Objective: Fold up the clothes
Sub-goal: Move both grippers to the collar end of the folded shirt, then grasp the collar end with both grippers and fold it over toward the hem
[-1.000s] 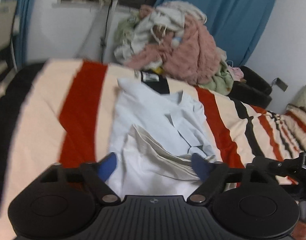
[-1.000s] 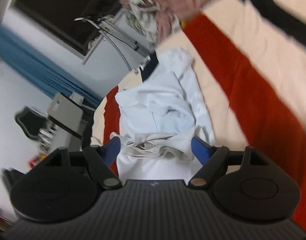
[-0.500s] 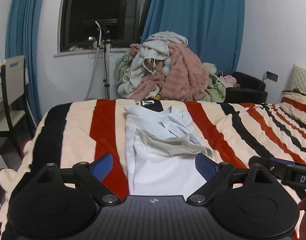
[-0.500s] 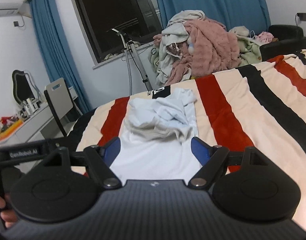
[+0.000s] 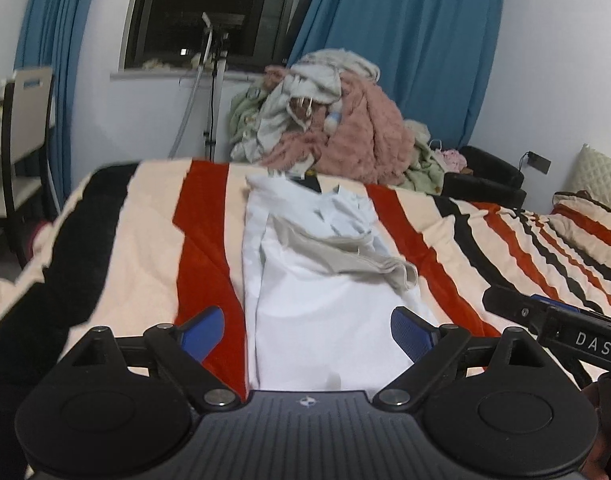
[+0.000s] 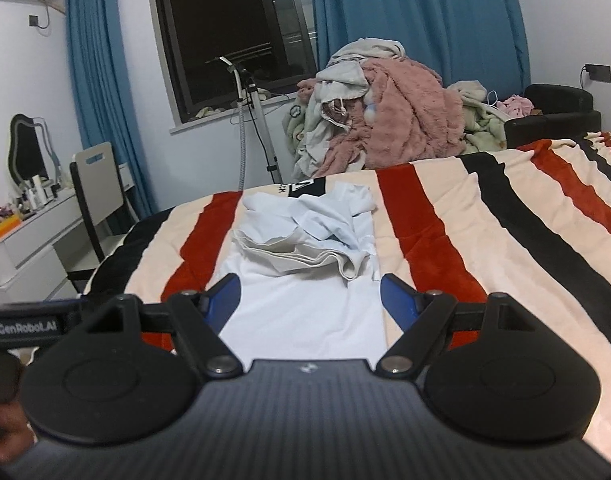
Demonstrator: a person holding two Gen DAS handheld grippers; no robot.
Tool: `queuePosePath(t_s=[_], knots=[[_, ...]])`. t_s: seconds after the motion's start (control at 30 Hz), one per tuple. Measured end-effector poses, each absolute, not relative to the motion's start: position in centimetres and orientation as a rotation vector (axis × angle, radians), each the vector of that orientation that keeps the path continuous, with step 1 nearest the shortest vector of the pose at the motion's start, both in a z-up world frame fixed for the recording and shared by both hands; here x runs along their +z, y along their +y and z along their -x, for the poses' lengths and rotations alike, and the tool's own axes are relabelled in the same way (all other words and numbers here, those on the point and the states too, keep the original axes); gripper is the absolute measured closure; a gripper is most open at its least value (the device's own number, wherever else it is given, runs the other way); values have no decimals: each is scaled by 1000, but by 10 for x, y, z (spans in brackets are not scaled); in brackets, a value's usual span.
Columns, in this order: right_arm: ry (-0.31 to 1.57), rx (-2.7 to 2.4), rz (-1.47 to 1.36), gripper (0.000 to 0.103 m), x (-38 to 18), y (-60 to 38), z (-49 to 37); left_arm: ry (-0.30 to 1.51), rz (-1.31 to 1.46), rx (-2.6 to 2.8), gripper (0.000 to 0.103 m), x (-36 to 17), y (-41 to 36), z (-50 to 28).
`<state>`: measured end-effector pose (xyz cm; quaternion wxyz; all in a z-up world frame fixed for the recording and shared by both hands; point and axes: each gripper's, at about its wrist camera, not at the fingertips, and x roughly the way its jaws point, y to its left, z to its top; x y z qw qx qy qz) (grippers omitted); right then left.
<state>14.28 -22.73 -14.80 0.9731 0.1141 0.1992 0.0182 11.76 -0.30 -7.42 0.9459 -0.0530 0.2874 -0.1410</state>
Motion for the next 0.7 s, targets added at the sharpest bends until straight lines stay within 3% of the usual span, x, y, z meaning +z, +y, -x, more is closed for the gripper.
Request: queuePosePath(t_s=[0.17, 0.43, 0.57, 0.7], knots=[[473, 41, -329, 24, -158, -237, -152, 716, 241, -315, 11, -98, 6, -134], [778, 144, -978, 23, -230, -290, -174, 1013, 613, -350, 11, -166, 34, -170], [868, 166, -1223, 24, -265, -293, -178, 1040, 792, -336, 14, -192, 52, -185], [867, 125, -1285, 33, -276, -292, -182, 1005, 895, -311, 23, -204, 64, -194]])
